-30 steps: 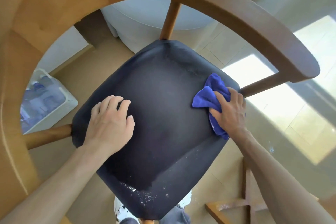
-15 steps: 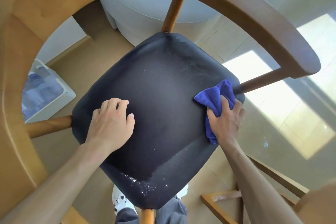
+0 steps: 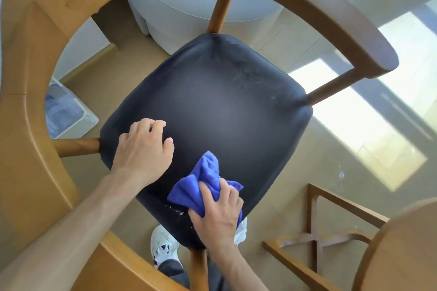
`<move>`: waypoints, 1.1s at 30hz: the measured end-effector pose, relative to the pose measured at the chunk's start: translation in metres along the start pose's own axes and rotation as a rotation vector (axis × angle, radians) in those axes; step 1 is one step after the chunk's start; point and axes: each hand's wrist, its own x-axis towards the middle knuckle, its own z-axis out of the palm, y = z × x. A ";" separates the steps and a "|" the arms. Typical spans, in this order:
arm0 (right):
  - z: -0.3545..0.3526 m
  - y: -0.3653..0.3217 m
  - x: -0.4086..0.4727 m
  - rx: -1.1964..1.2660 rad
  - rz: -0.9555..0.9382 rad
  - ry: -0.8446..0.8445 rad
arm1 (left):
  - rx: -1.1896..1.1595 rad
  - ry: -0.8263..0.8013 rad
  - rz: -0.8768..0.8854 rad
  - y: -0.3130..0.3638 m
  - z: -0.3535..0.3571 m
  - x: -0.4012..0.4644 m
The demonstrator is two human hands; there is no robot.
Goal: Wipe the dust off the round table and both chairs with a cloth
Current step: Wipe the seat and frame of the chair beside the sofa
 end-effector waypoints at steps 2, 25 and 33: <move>0.006 -0.008 -0.016 0.004 -0.112 -0.046 | 0.004 0.019 0.007 -0.001 -0.002 -0.004; -0.073 0.111 0.094 -0.189 -0.382 -0.025 | 0.074 0.007 -0.070 -0.003 -0.004 -0.010; -0.095 0.175 0.155 -0.123 -0.050 0.147 | 0.033 0.034 -0.072 -0.005 -0.005 -0.007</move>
